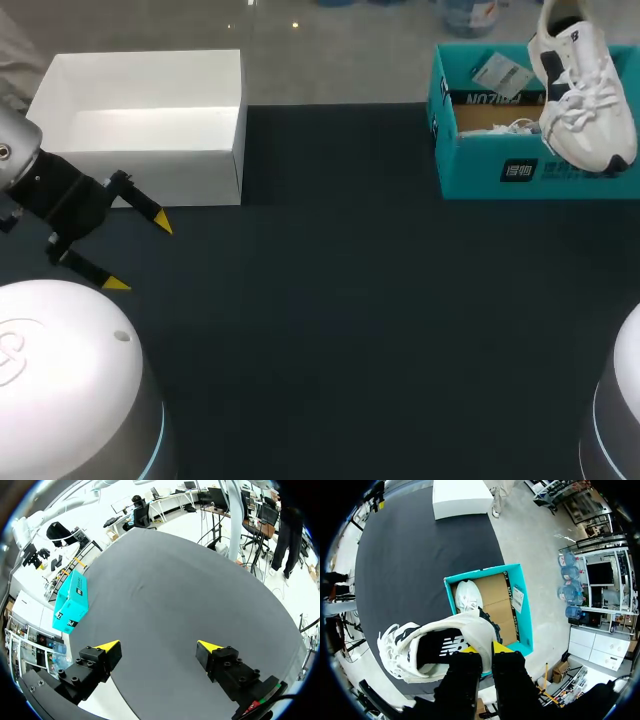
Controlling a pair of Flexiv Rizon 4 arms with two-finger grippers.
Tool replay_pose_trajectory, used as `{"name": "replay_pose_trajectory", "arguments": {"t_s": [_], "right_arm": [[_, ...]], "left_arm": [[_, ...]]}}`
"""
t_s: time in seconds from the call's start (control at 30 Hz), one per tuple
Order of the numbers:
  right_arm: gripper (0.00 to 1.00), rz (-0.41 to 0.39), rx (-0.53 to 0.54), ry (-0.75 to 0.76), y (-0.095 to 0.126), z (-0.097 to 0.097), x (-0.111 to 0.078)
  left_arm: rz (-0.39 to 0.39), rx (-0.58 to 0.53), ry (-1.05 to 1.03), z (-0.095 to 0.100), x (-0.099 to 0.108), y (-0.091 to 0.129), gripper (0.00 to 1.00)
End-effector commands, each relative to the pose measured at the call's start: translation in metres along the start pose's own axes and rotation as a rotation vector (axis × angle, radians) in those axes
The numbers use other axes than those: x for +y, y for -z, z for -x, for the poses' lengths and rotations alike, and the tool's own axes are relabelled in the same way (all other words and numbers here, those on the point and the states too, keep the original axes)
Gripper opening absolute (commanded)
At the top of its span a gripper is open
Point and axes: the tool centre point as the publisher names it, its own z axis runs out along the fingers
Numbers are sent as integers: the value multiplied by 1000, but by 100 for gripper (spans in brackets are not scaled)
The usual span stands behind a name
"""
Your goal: Take the shoe out of the shoebox, open the shoe tongue, remove and reinsert the insole, then place the shoe into the shoebox
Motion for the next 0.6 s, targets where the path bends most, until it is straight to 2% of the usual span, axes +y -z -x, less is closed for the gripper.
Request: {"name": "replay_pose_trajectory", "arguments": {"t_s": [0.03, 0.4, 0.6], "right_arm": [[0, -1, 1, 1, 1, 1, 0], [0, -1, 1, 1, 1, 1, 0], [0, -5, -6, -25, -23, 37, -6]], "left_arm": [[3, 2, 0, 0, -1, 0, 100], [3, 2, 0, 0, -1, 0, 100], [3, 2, 0, 0, -1, 0, 100]]}}
